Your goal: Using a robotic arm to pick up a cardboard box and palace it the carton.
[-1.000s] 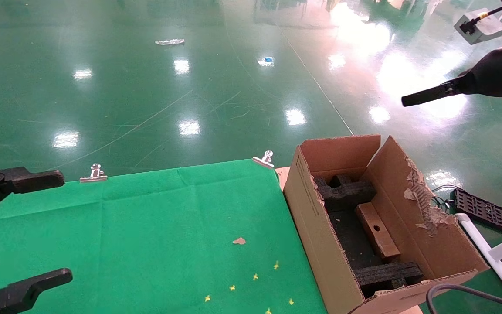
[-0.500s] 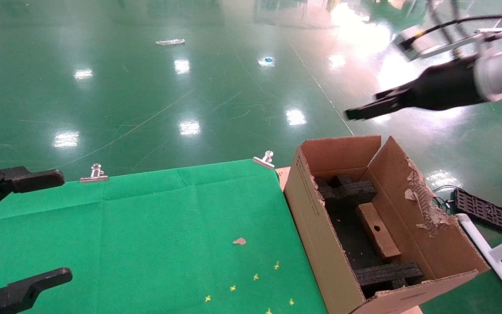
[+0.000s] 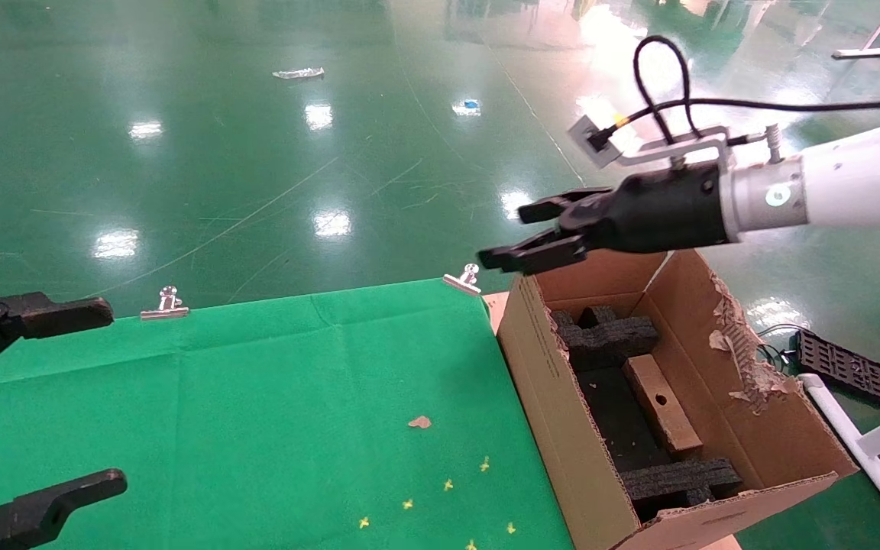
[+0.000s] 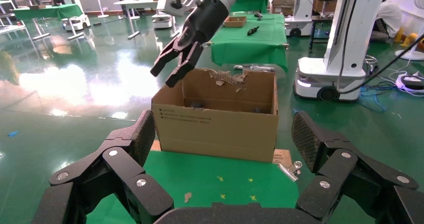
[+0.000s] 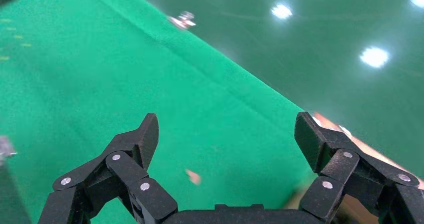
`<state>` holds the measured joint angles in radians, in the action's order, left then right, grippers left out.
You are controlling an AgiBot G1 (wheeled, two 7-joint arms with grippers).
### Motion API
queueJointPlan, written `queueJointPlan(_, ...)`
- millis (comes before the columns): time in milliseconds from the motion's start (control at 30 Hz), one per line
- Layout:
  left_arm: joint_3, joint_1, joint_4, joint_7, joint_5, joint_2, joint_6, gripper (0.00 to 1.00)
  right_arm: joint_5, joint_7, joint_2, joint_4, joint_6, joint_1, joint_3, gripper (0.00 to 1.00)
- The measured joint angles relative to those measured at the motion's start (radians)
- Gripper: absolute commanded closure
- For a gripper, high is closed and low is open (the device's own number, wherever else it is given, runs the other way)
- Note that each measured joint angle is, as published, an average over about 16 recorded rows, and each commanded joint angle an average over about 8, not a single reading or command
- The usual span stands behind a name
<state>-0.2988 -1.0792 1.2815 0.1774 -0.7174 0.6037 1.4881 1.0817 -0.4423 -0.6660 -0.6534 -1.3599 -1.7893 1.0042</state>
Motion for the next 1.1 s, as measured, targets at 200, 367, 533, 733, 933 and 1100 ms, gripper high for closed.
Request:
queueJointPlan(200,0.000,0.000,0.000,0.000,0.000,0.000,0.000,0.00,-0.061,0.044,0.010,-0.110,-0.024,0.124,-0.126,0.00)
queueJointPlan(367,-0.001,0.000,0.000,0.000,0.000,0.000,0.000,0.00,-0.112,0.081,0.018,-0.202,-0.043,0.229,-0.232,0.00)
queueJointPlan(533,-0.001,0.000,0.000,0.000,0.001,0.000,0.000,0.00,-0.163,0.119,0.025,-0.294,-0.063,0.333,-0.337,0.00)
queueJointPlan(733,-0.001,0.000,0.000,-0.001,0.001,0.000,0.000,0.00,-0.225,0.163,0.035,-0.404,-0.087,0.458,-0.464,0.00)
queueJointPlan(933,-0.001,0.000,0.000,-0.001,0.001,-0.001,-0.001,0.00,-0.285,0.207,0.044,-0.512,-0.110,0.580,-0.588,0.00)
queueJointPlan(1100,-0.002,0.000,0.000,-0.001,0.001,-0.001,-0.001,0.00,-0.328,0.237,0.051,-0.589,-0.127,0.669,-0.677,0.00)
